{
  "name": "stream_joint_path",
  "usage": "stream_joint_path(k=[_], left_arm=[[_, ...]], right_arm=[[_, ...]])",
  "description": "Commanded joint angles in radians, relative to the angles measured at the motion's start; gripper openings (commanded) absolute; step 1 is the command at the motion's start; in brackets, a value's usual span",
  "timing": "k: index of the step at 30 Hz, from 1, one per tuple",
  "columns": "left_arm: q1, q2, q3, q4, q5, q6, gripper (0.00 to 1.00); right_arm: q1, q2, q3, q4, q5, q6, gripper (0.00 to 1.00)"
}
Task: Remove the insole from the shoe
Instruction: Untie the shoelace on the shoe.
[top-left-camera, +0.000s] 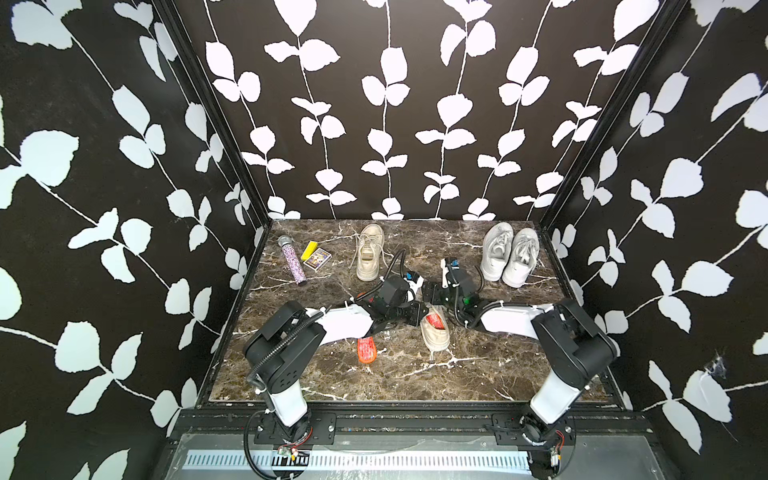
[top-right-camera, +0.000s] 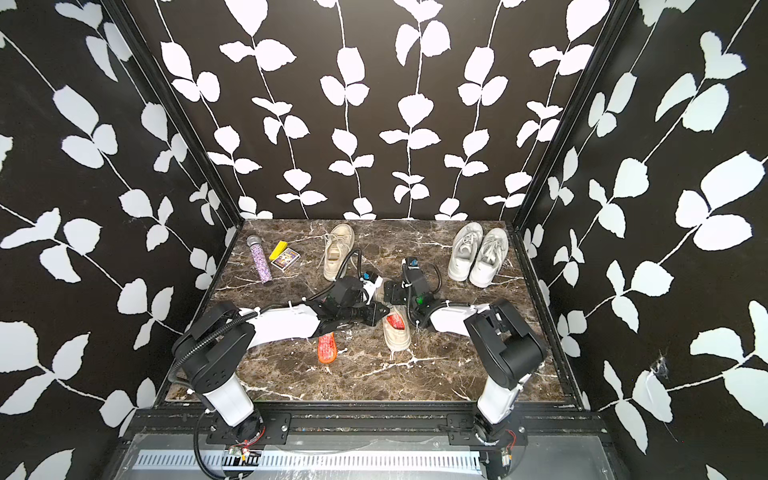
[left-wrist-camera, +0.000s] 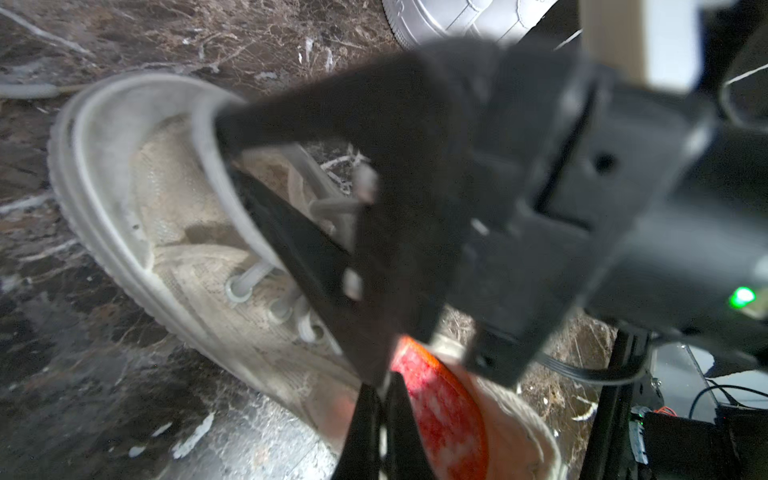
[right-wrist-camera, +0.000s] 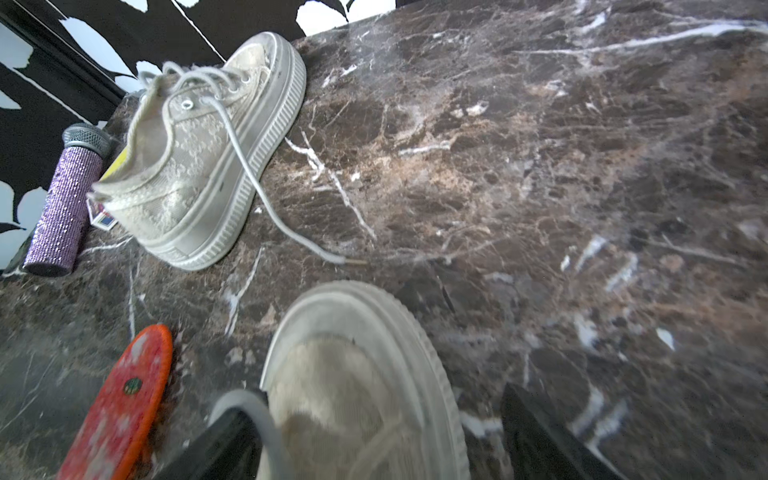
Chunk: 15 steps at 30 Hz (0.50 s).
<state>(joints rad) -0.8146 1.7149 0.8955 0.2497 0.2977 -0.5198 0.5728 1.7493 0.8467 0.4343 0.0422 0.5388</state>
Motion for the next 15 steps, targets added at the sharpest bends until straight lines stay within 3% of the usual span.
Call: stream_joint_path(k=[1, 10, 15], left_arm=[[-0.005, -0.024, 0.010, -0.019, 0.032, 0.014, 0.00], [-0.006, -0.046, -0.004, -0.025, 0.023, 0.015, 0.00], [-0.006, -0.056, -0.001, -0.033, 0.008, 0.020, 0.00]], right_arm=[[-0.010, 0.041, 0.104, 0.028, 0.037, 0.006, 0.87], [-0.065, 0.183, 0.390, -0.192, 0.018, 0.059, 0.87], [-0.069, 0.167, 0.459, -0.305, 0.033, 0.036, 0.87]])
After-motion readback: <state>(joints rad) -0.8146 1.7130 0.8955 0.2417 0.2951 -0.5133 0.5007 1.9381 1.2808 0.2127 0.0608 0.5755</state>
